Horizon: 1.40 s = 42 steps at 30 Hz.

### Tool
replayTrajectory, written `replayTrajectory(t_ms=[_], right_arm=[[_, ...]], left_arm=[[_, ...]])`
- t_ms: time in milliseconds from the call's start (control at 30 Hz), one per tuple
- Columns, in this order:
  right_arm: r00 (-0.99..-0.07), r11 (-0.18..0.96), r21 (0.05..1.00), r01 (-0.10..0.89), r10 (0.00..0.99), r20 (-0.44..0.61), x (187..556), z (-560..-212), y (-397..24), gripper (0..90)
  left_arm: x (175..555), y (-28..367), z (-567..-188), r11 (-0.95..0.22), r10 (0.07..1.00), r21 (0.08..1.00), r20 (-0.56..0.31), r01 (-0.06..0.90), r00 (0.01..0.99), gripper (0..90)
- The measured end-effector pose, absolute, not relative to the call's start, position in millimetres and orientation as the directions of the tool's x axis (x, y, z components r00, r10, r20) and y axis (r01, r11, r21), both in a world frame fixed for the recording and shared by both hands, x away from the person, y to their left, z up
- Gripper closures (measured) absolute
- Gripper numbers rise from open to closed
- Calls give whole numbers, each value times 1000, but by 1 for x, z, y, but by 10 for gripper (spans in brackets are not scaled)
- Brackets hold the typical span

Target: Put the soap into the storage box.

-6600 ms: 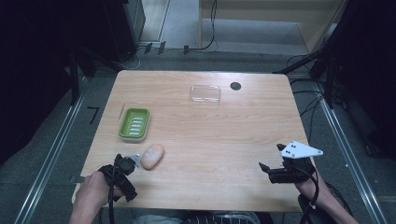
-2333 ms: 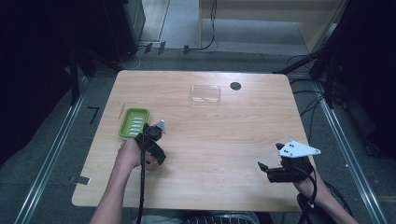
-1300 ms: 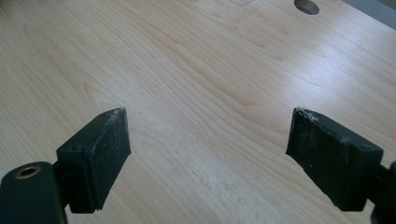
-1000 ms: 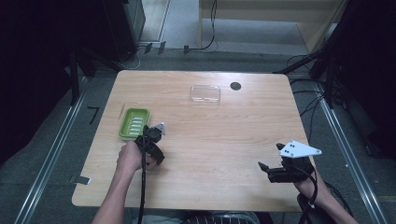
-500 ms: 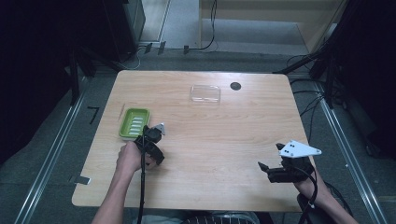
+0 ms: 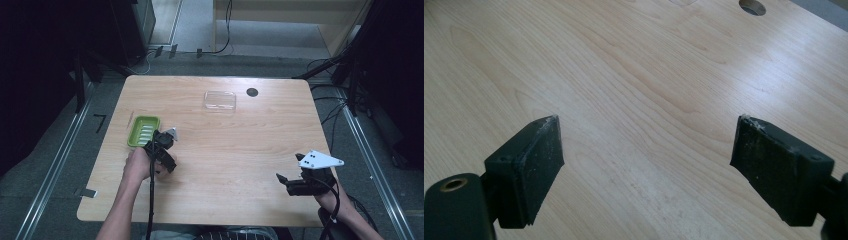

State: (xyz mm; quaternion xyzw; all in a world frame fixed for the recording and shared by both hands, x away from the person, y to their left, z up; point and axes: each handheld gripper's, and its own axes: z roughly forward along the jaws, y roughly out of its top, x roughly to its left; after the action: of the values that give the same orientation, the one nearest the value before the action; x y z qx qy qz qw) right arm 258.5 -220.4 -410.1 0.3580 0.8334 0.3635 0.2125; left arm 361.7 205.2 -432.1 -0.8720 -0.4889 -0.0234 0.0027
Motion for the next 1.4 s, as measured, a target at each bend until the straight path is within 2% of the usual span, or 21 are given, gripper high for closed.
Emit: replayTrajectory(t_ms=[633,1400], right_arm=[[-657,485,756,439,747,-98,260,-410,-220,133],[-657,483,757,440,748,-96,260,-410,-220,133]], left_arm=[[369,210,-413,-524,851,49,59,850,521,340],[383,216,-396,-472,882,145,77,870,465,340]])
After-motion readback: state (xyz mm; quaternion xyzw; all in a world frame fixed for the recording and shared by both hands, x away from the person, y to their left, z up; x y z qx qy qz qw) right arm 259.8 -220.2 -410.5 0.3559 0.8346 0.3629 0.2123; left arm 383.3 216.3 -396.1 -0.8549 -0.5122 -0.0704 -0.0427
